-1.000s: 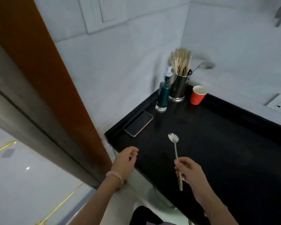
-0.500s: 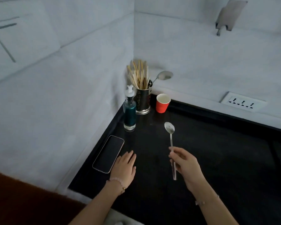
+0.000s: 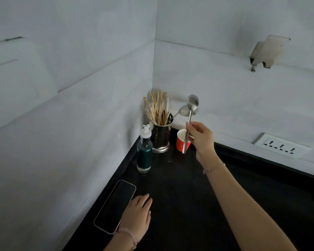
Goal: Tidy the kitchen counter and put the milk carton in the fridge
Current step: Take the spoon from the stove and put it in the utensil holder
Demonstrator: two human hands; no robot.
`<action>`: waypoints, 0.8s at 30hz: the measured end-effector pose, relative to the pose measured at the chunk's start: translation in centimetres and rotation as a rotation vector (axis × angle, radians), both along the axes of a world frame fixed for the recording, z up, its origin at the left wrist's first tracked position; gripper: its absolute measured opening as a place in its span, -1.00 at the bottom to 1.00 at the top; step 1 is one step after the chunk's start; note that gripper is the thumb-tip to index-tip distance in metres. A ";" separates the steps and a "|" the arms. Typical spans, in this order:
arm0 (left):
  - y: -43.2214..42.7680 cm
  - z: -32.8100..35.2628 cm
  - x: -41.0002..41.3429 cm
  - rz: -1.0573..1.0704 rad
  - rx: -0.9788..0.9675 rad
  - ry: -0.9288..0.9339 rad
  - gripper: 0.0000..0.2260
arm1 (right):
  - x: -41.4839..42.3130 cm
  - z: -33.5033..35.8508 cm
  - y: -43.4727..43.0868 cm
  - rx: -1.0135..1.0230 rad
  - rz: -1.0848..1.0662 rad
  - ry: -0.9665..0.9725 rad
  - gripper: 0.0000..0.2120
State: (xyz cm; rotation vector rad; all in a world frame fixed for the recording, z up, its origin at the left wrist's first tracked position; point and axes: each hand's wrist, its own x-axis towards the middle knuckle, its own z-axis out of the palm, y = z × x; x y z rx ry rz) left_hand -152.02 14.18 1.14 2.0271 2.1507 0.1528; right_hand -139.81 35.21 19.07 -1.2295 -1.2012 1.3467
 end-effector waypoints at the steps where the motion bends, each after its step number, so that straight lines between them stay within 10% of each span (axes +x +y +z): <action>1: 0.0 -0.1 0.0 0.006 -0.011 -0.007 -0.57 | -0.9 0.5 1.2 0.041 -0.007 -0.009 -0.90; 8: 0.2 -0.2 -0.3 -0.035 -0.116 -0.010 -0.59 | -5.1 1.3 6.3 0.187 -0.046 0.016 -0.87; 24: 0.4 1.4 0.1 0.014 -0.179 -0.137 -0.60 | -7.1 -3.0 6.8 0.289 0.132 -0.568 -0.87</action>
